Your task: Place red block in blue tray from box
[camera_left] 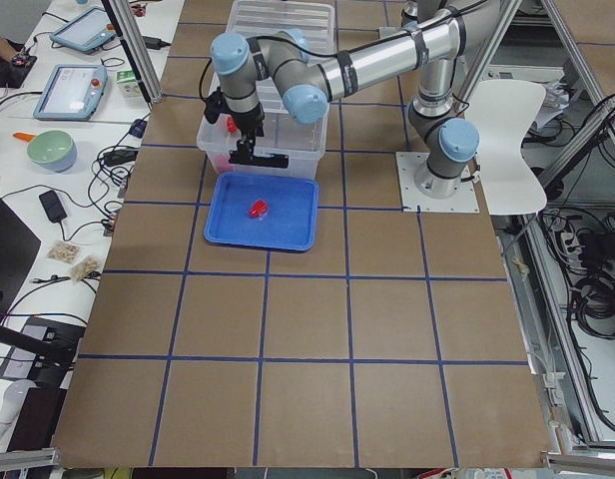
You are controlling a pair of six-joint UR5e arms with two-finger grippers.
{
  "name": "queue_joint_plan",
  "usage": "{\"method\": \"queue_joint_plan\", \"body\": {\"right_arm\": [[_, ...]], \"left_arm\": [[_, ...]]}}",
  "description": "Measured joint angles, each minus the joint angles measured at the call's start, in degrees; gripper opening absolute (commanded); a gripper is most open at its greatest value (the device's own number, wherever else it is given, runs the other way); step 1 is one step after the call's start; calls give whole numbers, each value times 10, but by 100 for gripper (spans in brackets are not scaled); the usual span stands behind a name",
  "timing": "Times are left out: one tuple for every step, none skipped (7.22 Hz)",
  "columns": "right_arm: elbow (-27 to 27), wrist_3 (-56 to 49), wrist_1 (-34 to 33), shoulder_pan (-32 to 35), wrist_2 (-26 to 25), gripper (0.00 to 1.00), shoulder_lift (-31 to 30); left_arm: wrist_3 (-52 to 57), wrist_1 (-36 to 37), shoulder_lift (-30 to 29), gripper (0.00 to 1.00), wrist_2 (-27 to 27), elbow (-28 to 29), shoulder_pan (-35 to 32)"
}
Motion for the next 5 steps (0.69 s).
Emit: {"method": "queue_joint_plan", "body": {"right_arm": [[0, 13, -3, 17, 0, 100, 2], [-1, 24, -7, 31, 0, 100, 5], [-1, 30, -11, 42, 1, 100, 8], [-2, 36, -13, 51, 1, 100, 9], [-2, 48, -14, 62, 1, 100, 11]], "left_arm": [[-37, -18, 16, 100, 1, 13, -27], [-83, -27, 32, 100, 3, 17, -55], [-121, -30, 47, 100, 9, 16, -83], [-148, -31, 61, 100, 18, 14, -111], [-178, -30, 73, 100, 25, 9, -138]]}}
